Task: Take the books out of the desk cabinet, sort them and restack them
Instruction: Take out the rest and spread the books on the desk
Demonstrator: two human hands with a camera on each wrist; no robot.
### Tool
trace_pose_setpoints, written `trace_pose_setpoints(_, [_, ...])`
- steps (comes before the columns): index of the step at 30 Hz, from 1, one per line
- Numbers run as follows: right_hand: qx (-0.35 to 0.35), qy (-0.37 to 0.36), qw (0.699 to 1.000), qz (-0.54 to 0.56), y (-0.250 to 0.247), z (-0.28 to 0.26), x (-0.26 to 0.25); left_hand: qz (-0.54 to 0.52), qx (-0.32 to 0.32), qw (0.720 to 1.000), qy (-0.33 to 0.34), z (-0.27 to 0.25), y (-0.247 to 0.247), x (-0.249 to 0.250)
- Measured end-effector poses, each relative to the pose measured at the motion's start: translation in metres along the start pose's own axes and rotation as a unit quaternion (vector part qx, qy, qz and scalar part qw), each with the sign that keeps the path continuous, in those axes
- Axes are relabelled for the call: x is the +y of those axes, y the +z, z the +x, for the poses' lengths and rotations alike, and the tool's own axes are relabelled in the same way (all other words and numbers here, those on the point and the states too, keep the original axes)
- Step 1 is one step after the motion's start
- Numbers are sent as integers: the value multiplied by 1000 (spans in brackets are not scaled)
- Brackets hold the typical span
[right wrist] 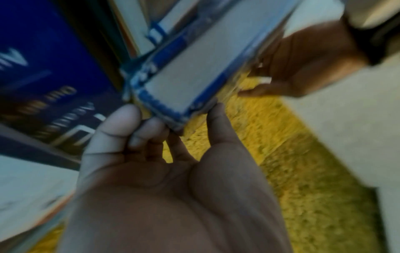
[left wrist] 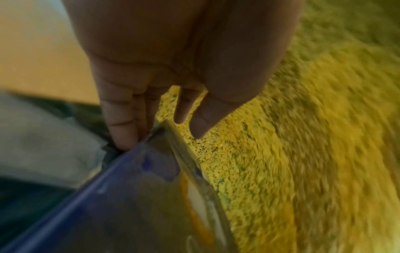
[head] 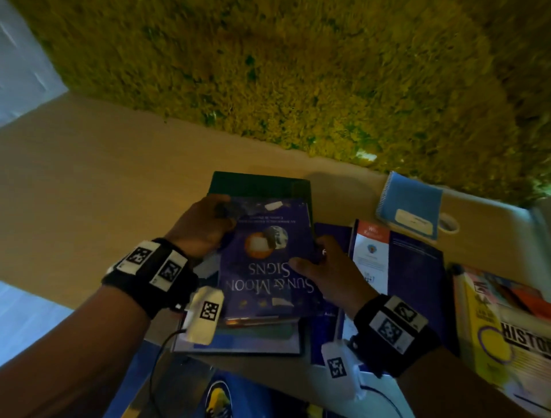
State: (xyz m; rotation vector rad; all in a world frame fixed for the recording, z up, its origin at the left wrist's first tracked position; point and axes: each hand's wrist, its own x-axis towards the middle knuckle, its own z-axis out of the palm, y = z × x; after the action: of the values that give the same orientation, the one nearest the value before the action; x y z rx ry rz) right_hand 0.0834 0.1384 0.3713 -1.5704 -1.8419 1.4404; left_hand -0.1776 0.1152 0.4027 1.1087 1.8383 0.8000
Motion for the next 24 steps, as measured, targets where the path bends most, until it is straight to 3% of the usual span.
trace_pose_setpoints(4, [-5,67,993,102,-13,-1,1,-81,-11,996,-21,6,4,-2])
trace_pose_setpoints(7, [-8,52,995,83,-34,7,-13,61,-13,998,5,11,4,10])
trace_pose_setpoints(9, [-15,26,999,22,-48,15,-27,158,0,984,84,10,6,28])
trace_pose_setpoints(11, [-21,-5,996,-86,-59,20,-46,194,-15,960,201,11,8,47])
trace_pose_setpoints(13, [-26,-39,985,-164,-65,26,-65,266,-34,926,265,15,14,62])
trace_pose_setpoints(17, [-62,-125,961,-238,-65,27,-112,459,-30,850,258,14,3,98])
trace_pose_setpoints(18, [-59,-156,953,-253,-61,27,-123,457,-53,853,248,14,-6,103])
trace_pose_setpoints(21, [2,-230,943,-239,-47,30,-149,339,-123,900,245,10,-42,100])
trace_pose_setpoints(24, [102,-234,944,-210,-37,43,-160,236,-75,948,200,11,-75,70])
